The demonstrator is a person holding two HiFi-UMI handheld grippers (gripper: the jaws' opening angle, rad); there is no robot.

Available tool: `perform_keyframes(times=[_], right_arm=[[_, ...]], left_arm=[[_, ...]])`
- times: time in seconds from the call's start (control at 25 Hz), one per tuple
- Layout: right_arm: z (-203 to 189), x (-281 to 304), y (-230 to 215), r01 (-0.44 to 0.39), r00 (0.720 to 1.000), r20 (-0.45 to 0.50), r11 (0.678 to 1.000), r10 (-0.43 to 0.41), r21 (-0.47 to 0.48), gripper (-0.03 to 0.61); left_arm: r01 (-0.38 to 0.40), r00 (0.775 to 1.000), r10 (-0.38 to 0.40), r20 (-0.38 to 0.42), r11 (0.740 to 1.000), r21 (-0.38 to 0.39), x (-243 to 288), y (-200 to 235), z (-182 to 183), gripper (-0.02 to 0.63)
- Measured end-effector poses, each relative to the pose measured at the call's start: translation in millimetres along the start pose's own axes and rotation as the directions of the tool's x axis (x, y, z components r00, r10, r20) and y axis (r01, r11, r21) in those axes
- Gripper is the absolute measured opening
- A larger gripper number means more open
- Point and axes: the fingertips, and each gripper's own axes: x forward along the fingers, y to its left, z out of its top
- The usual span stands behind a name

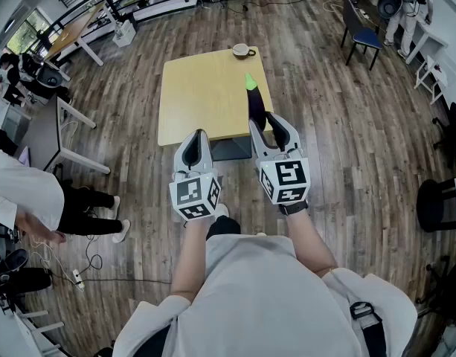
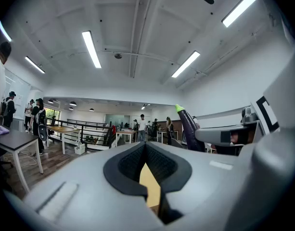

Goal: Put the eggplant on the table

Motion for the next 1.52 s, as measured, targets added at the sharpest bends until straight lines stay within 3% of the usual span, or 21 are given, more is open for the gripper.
perform_keyframes(times=[0.28, 0.6, 0.8, 1.04, 1.32, 1.52], right_arm=[[-19.4, 82.0, -2.7, 0.021, 1.0, -0.018, 1.0, -0.022, -0.021, 0.153], [28.1, 223.1, 15.9, -0.004, 1.0, -0.003, 0.997, 0.004, -0.079, 0.153], [10.4, 289.5, 32.7, -0.018, 0.999, -0.028, 0.994, 0.015, -0.107, 0.155], [-8.4, 346.4, 37.5, 0.023, 0.999, -0.043, 0.995, -0.028, -0.101, 0.155], [-47.9, 376.5, 32.5, 0.086, 0.99, -0.104, 0.994, -0.093, -0.071, 0.155], [-68.2, 387.8, 26.6, 0.086, 0.982, -0.162, 0.995, -0.093, -0.052, 0.155]], left_arm=[[0.023, 0.999, -0.022, 0.043, 1.0, -0.016, 72.7, 52.8, -3.9, 0.006], [0.039, 0.995, -0.034, 0.095, 0.998, -0.048, 186.2, 141.2, 51.2, 0.006], [0.025, 0.996, -0.017, 0.084, 0.995, -0.092, 230.8, 195.7, 29.0, 0.006], [0.027, 0.997, -0.019, 0.079, 0.995, -0.098, 267.0, 256.4, 15.8, 0.006], [0.104, 0.994, -0.097, 0.06, 0.985, -0.139, 296.4, 276.0, -12.7, 0.006], [0.148, 0.989, -0.147, 0.02, 0.983, -0.112, 317.1, 269.8, -26.6, 0.006]])
